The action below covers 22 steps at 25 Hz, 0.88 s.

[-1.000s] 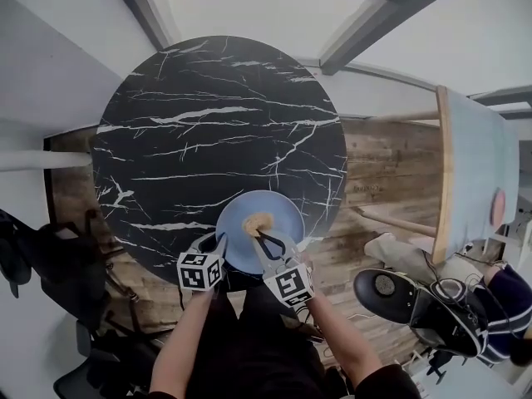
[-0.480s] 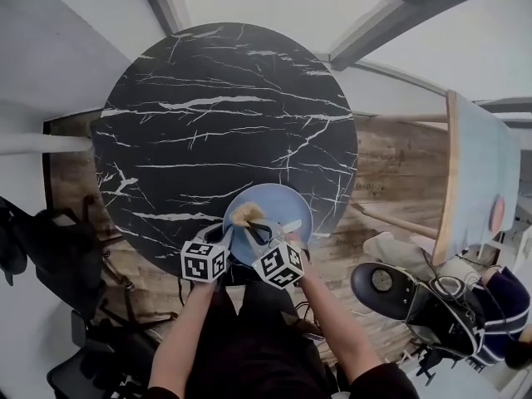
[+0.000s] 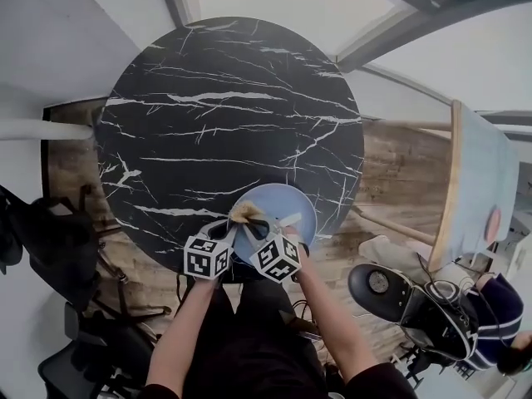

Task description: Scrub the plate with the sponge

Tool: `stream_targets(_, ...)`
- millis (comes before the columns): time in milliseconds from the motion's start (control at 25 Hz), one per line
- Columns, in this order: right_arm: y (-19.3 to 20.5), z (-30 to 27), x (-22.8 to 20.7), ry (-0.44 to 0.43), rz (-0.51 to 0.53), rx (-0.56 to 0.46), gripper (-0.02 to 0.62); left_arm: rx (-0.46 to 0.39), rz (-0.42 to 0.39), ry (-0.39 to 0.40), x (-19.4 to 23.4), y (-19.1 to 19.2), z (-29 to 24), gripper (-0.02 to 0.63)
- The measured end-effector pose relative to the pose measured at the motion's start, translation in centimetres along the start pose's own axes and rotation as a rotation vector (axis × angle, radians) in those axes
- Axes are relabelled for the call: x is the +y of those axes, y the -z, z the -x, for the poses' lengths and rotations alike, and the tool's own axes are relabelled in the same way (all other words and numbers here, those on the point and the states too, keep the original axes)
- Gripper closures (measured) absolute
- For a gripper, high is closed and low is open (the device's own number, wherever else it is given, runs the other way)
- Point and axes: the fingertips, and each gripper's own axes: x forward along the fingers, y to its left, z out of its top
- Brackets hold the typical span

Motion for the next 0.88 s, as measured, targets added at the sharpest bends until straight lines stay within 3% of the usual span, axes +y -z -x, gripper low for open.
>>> stream_targets(400,-0.5,-0.7,-0.3,0.022,0.027,0.069,0.571,0.009,-0.006,0.0,0.0,0.1,0.0,0.568)
stream_targets(880,-1.3,-0.9,-1.6,0.067,0.006,0.07,0.57,0.008,-0.01,0.004,-0.1,0.0,0.0,0.568)
